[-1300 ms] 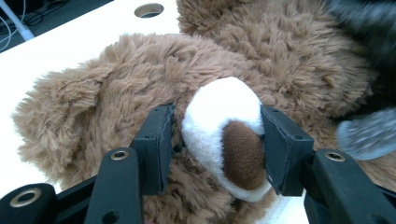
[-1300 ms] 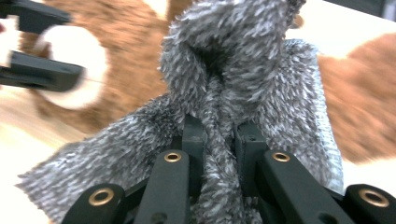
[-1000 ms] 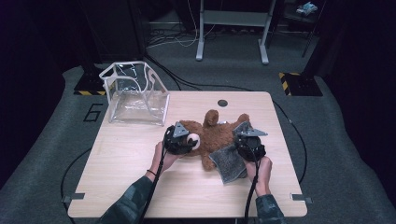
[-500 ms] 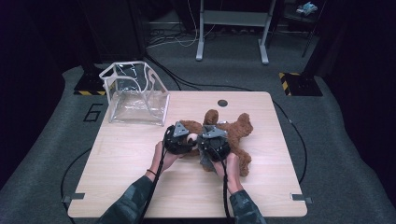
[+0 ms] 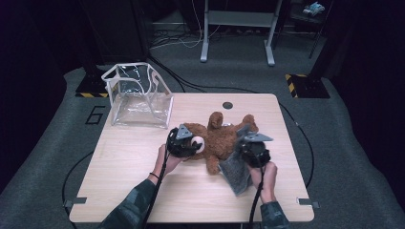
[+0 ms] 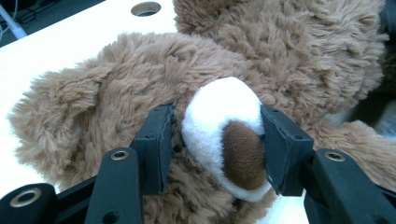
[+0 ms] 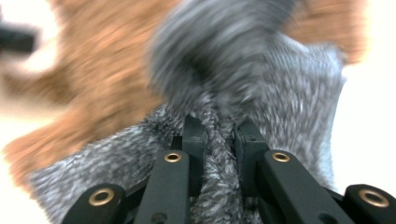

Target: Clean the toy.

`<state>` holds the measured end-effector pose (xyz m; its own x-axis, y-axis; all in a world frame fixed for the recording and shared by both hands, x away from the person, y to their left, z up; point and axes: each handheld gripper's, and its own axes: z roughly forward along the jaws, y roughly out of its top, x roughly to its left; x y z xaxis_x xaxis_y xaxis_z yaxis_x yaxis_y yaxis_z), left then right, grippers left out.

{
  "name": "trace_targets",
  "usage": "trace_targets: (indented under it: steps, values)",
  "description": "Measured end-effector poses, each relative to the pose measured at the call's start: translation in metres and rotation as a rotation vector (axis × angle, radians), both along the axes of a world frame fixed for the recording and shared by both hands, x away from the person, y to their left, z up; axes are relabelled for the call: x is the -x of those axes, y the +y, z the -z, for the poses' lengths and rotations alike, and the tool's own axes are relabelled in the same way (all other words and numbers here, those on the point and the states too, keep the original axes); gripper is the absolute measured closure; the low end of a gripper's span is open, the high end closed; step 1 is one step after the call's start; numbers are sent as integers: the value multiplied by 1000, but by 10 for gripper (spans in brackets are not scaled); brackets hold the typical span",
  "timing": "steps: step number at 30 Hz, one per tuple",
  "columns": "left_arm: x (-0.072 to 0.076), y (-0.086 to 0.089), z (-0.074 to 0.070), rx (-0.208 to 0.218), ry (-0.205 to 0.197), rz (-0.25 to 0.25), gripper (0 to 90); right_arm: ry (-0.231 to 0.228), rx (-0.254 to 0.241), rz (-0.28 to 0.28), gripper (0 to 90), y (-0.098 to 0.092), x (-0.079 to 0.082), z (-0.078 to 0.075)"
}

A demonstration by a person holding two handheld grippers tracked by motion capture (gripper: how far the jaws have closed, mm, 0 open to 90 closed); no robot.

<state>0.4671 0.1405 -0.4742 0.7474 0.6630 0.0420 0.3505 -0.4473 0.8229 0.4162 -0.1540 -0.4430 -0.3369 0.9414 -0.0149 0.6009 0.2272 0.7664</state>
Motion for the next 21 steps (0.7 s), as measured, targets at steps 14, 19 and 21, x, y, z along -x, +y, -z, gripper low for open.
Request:
trace_targets:
  steps: [14,19,21]
  values:
    - [-1,0,0,-3,3,13,484,254,-20,30,782,-19,-53,37]
    - [-1,2,-1,-6,8,23,484,157,-21,80,782,-34,-52,21]
    - [-1,1,0,-2,4,19,484,93,-55,73,782,-37,-49,8]
